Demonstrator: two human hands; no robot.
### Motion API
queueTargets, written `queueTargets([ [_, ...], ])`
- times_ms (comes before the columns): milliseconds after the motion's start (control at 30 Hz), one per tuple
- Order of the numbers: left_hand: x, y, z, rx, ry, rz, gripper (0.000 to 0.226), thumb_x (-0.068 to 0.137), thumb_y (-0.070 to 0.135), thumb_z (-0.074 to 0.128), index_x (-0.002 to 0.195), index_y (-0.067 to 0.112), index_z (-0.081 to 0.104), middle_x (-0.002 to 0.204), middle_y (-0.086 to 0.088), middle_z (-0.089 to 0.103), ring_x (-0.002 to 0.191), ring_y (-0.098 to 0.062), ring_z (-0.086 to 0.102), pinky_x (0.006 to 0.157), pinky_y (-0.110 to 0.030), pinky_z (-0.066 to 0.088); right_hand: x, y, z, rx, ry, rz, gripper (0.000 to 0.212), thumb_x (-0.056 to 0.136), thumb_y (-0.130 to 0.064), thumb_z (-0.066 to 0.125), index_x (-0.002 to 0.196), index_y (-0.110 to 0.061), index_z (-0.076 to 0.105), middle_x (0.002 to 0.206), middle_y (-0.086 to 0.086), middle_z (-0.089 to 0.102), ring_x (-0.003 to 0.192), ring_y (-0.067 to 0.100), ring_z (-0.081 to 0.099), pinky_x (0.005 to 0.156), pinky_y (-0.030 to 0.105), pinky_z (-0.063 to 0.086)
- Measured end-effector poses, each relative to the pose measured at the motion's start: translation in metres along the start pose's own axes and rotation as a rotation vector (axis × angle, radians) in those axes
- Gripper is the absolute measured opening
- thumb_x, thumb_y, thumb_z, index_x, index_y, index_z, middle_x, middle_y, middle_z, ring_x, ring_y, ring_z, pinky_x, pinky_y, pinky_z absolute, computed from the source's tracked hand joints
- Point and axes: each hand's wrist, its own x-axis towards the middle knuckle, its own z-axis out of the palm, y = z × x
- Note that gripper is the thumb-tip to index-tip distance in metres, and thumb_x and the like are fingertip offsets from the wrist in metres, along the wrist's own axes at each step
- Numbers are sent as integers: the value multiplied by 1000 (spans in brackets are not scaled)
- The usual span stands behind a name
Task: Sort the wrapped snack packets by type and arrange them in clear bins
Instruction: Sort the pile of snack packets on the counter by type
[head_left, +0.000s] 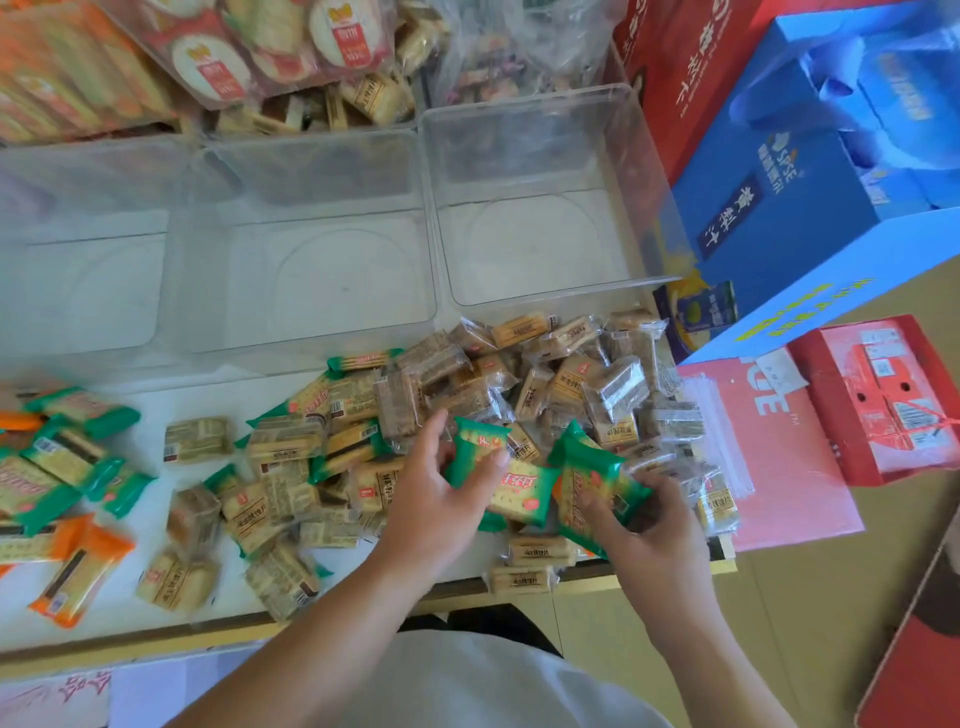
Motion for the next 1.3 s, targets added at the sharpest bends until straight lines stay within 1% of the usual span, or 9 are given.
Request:
queueTargets([
  [167, -25, 3, 11, -112, -69, -94, 7, 103, 41, 53, 110, 42, 51, 84, 37, 69, 81, 14, 67, 63, -6, 49, -11, -2, 30, 121, -232, 114, 27, 97, -7, 65, 117, -25, 57, 101, 7, 74, 94, 24, 73, 76, 34, 60],
  [333, -33, -1, 5, -304, -64, -157, 25, 103, 42, 54, 125, 32, 57, 105, 12, 76, 96, -2, 72, 68, -15, 55, -24, -12, 41, 64, -420, 46, 21, 101, -7, 60, 118, -19, 57, 109, 5, 73, 98, 19, 72, 80, 38, 62],
  [467, -39, -7, -5, -465, -74, -302, 41, 90, 47, 68, 128, 33, 58, 117, -2, 75, 108, -21, 73, 89, -50, 60, -33, -16, 43, -35, -541, 43, 22, 98, -13, 65, 119, -16, 61, 103, 5, 75, 91, 21, 73, 80, 49, 61],
  [600, -39, -13, -18, -467, -61, -370, 53, 81, 46, 79, 128, 29, 62, 116, -4, 76, 106, -27, 74, 91, -59, 58, -41, -23, 32, -160, -684, 44, 23, 92, -23, 69, 115, -29, 67, 117, -2, 64, 97, 6, 62, 75, 17, 49],
  [700, -40, -19, -25, -461, 1, -390, 58, 71, 42, 86, 122, 22, 67, 109, -8, 78, 100, -28, 76, 91, -59, 59, -37, -18, 18, -283, -745, 51, 28, 92, -28, 68, 118, -39, 68, 115, -12, 64, 94, 12, 62, 76, 19, 46],
  [867, -44, -38, -35, -396, 147, -385, 44, 77, 32, 88, 115, 21, 69, 100, -7, 79, 92, -28, 78, 91, -55, 59, -1, 19, -5, -640, -97, -113, 30, 91, -30, 70, 121, -31, 65, 116, -7, 70, 96, 15, 66, 85, 38, 55],
  [1100, -56, -55, -35, -335, 182, -374, 49, 73, 37, 91, 114, 23, 69, 98, -5, 79, 88, -26, 78, 87, -52, 62, 11, 46, 19, -1090, -229, -294, 97, 64, -69, 82, 144, -32, 42, 146, -8, 42, 138, 21, 35, 111, 38, 37],
  [1200, -58, -57, -35, -317, 183, -360, 43, 77, 32, 89, 113, 22, 69, 96, -3, 80, 86, -24, 78, 80, -44, 62, 13, 61, 24, -1039, -142, -386, 71, 72, -55, 84, 132, -29, 55, 131, -4, 51, 125, 26, 48, 105, 44, 39],
  [1300, -60, -56, -34, -315, 190, -350, 41, 78, 28, 88, 113, 20, 69, 96, -3, 80, 85, -23, 78, 74, -39, 61, 19, 76, 21, -872, -38, -575, 39, 80, -23, 85, 115, -19, 69, 108, -1, 59, 97, 32, 63, 77, 44, 55],
])
